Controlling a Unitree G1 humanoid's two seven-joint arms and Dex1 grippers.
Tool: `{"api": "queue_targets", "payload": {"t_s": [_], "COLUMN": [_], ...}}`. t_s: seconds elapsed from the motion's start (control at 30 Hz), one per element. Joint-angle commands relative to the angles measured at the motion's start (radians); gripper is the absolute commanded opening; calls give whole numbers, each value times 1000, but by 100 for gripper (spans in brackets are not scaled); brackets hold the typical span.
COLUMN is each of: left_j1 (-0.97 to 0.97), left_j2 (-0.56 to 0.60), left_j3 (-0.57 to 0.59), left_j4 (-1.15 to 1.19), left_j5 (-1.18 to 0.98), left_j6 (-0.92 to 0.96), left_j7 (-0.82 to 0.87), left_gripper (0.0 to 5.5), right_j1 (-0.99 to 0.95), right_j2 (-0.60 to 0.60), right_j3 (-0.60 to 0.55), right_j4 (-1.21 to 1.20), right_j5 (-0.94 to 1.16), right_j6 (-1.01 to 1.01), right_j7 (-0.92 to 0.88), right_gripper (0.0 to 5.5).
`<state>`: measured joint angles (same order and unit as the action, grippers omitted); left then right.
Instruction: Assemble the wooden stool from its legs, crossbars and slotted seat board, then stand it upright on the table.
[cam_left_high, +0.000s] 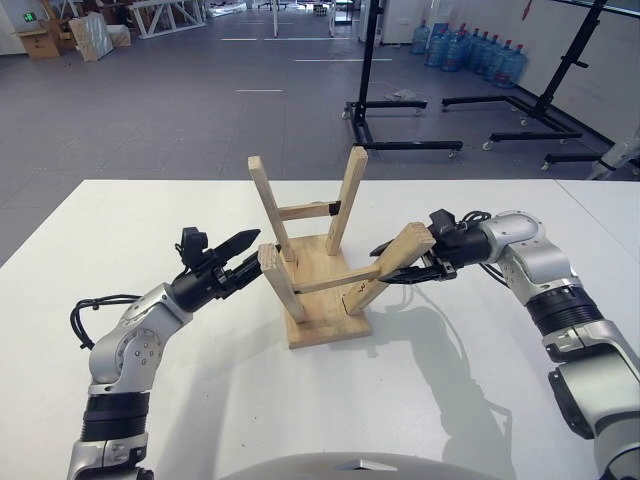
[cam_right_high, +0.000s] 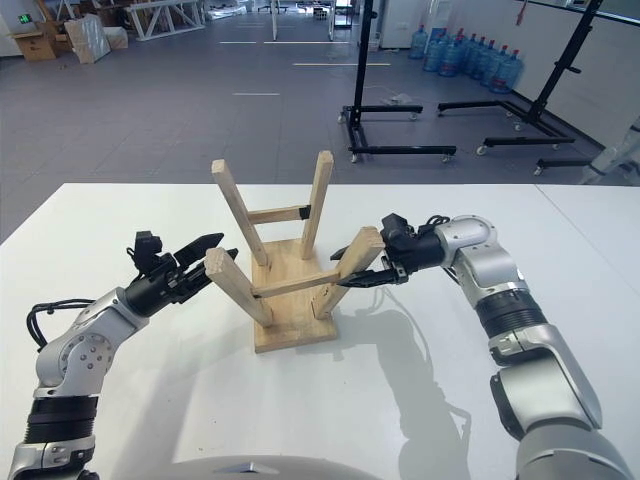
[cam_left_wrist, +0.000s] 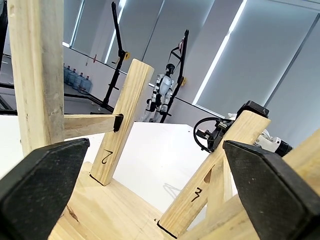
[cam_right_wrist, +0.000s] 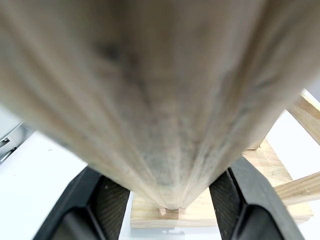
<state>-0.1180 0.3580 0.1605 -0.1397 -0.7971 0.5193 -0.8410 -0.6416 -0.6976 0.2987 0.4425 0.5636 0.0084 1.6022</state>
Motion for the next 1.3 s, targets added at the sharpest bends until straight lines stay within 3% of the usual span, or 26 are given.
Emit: {"api": "queue_targets", "payload": {"t_s": [0.03,0.37,0.67,0.87,1.17,1.3], "left_j1": [-9,6,31,119,232,197], "left_j2": [-13,-6,-7,45,92,2], "left_j3": [-23,-10,1,-15,-148,-190], "left_j4": [7,11,-11,-21,19,85], "left_j5": [20,23,18,98,321,354], "left_j6": [-11,-6,3,-10,-83,-97], "left_j7": [3,-3,9,18,37,101], "left_gripper": [489,489,489,489,489,489], "right_j1": [27,46,182,389,583,598], "right_j2": [39,65,49,39,53,-15], "right_j3": [31,-31,-194,-283,-273,-188], "right_j4": [31,34,-86,-238,-381,-375], "right_j5": [-124,-201,-159,-171,-171,-394], "right_j6": [-7,10,33,34,84,-106], "right_j7": [-10,-31,-163,-305,-379,-403], "right_gripper": [241,417,417,417,417,417]}}
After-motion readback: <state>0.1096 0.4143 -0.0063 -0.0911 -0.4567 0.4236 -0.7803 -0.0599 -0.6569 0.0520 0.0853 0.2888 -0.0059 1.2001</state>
